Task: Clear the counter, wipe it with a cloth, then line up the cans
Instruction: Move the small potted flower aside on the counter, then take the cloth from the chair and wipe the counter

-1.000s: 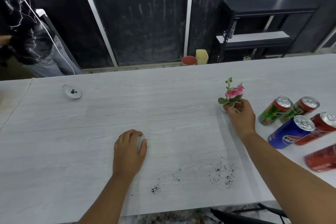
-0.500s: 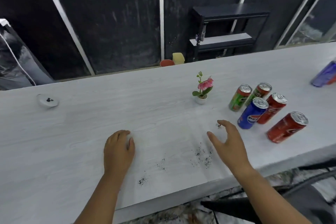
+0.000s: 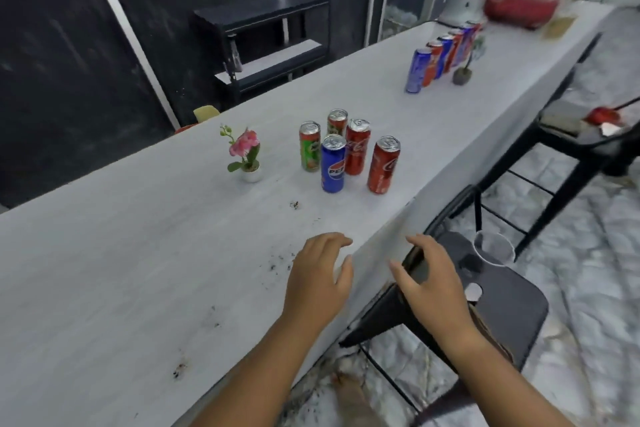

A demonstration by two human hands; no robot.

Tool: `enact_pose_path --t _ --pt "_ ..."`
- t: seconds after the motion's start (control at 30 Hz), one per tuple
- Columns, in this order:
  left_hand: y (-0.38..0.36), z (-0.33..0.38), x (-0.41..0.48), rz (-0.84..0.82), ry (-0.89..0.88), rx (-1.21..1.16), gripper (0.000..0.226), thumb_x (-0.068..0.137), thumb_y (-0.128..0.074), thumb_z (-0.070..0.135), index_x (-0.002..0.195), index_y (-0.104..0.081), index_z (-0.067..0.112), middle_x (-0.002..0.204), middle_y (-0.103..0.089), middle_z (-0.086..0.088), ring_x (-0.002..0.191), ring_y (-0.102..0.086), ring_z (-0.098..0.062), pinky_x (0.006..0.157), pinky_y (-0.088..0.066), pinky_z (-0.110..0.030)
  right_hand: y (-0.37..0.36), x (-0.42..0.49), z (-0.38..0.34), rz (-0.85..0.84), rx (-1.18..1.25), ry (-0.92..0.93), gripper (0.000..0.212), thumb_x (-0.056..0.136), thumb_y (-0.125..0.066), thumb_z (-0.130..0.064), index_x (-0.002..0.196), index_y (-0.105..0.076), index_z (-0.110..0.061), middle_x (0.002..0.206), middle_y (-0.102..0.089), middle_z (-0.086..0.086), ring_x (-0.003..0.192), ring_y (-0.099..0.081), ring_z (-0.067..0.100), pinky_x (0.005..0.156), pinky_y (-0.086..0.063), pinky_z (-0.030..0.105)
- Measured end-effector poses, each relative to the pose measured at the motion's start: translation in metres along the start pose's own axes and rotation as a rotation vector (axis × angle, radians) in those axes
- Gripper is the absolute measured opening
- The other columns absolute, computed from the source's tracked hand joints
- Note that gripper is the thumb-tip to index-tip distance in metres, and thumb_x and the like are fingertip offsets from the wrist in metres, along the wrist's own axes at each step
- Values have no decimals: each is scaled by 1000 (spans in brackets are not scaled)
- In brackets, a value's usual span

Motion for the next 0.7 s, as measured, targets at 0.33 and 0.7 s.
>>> enact_pose_path --t 0.33,0.7 --pt "-156 118 -4 -389 -310 -183 23 106 -60 23 127 -67 17 125 -62 3 119 -59 -15 101 -49 -25 100 -78 140 283 2 -359 46 95 -76 -50 136 -60 -37 131 -56 -24 122 -50 -5 101 -42 25" --pt "-293 78 -37 -826 164 -41 35 105 -62 40 135 -59 21 133 -59 0 118 -63 -25 98 -51 -39 82 -127 257 251 14 -749 40 99 -73 -31 138 -69 -19 132 -68 2 119 -66 21 95 -53 36"
Point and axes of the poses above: each hand's wrist, its own x-axis towards the middle knuckle, its own y-axis out of the back of the hand, z = x × y, the point moved 5 cm from there along x, towards the middle knuckle
